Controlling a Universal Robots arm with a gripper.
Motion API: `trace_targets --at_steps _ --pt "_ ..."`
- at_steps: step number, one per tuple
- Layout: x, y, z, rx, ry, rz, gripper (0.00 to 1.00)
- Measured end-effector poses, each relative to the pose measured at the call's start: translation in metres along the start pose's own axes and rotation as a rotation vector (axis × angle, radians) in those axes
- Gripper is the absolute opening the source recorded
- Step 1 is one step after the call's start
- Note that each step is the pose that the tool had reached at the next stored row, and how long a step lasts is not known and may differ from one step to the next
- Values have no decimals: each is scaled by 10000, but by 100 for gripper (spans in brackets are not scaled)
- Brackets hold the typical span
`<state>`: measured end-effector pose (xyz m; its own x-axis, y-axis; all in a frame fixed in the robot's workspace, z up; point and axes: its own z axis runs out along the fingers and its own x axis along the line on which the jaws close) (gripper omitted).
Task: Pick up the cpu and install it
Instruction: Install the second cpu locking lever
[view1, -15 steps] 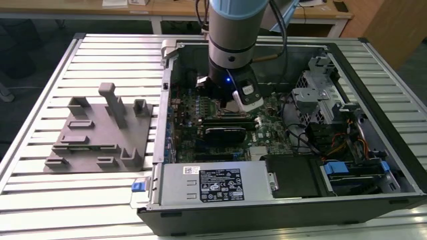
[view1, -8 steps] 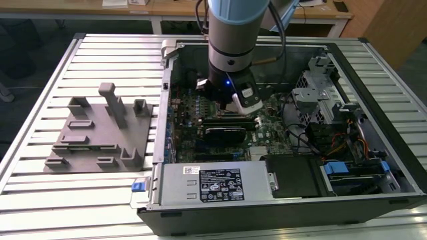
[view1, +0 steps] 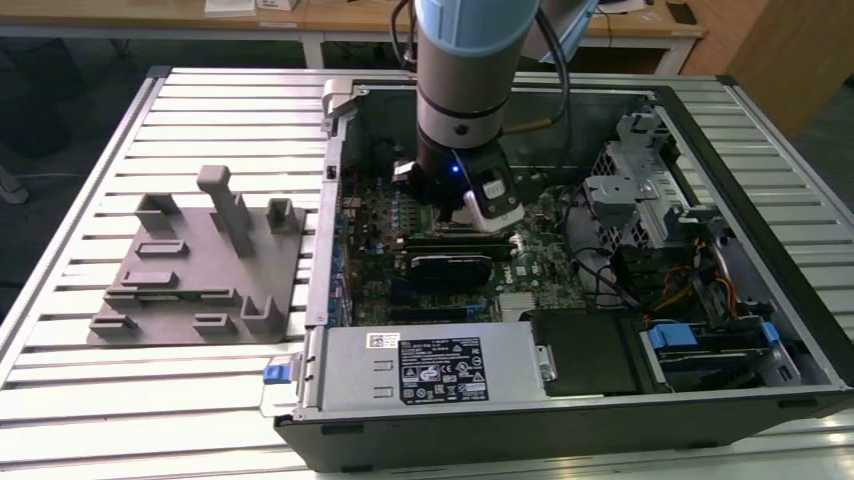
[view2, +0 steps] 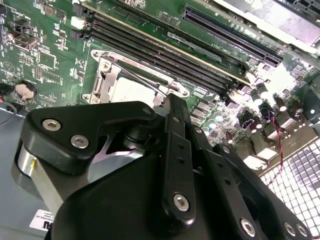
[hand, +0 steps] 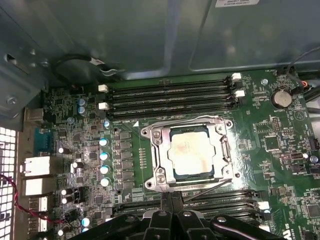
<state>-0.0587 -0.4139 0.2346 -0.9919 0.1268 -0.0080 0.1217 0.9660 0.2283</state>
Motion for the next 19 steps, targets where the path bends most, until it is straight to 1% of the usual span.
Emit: trace_targets --at_steps 8,16,19 --pt "1 -15 61 83 -10 -2 11" --pt "2 -30 92 83 -11 -1 11" --pt "2 -50 101 84 -10 -3 11"
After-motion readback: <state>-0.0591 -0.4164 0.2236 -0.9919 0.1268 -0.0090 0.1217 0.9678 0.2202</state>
